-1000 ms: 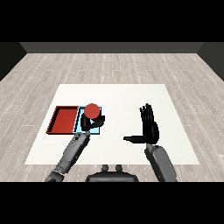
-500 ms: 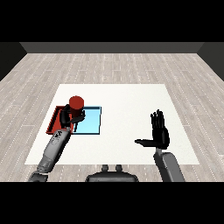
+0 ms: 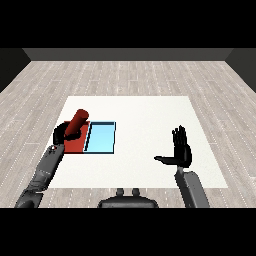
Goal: Pick the red can and put it in the red box
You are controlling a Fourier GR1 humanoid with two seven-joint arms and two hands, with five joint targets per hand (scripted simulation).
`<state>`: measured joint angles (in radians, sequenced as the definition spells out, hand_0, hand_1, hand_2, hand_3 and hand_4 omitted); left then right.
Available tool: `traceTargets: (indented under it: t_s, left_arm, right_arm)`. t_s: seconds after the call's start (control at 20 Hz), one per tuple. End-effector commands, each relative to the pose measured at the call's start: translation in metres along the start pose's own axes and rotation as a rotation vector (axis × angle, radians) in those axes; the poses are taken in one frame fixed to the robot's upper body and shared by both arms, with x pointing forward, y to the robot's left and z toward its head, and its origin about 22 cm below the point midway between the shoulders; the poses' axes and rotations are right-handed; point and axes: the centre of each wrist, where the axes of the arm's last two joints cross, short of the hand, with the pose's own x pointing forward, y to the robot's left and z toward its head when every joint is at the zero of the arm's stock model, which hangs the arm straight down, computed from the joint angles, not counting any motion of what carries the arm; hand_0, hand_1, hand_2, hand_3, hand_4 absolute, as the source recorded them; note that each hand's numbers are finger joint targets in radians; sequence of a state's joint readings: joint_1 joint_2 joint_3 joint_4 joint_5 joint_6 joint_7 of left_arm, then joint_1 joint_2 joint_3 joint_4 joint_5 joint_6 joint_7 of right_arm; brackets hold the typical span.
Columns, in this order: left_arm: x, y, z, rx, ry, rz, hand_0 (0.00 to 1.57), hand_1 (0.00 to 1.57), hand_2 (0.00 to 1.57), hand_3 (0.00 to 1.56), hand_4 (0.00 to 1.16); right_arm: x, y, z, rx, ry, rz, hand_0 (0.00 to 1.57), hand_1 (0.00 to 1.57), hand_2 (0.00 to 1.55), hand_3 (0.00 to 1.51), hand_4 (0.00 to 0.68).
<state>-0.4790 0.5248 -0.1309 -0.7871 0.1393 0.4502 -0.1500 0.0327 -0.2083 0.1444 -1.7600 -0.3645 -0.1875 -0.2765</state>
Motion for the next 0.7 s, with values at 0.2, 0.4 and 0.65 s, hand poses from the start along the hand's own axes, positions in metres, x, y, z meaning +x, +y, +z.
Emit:
traceTargets:
  t_s: [0.2,0.4,0.65]
  left_arm:
    - [-0.056,0.018,-0.006,-0.018,0.344,-0.255,1.06,1.06,0.98,0.62,0.82]
    - [-0.08,0.012,0.009,-0.061,0.395,-0.286,0.96,0.96,0.91,0.0,0.72]
    - [-0.087,0.002,0.016,-0.211,0.409,-0.308,0.0,0.0,0.0,0.0,0.56]
  right_arm:
    - [-0.024,0.007,-0.021,-0.006,0.015,0.013,0.0,0.0,0.0,0.0,0.0]
    - [-0.027,-0.005,-0.016,-0.013,0.01,0.04,0.0,0.0,0.0,0.0,0.0]
    - [-0.038,0.002,-0.016,0.002,-0.002,0.034,0.0,0.0,0.0,0.0,0.0]
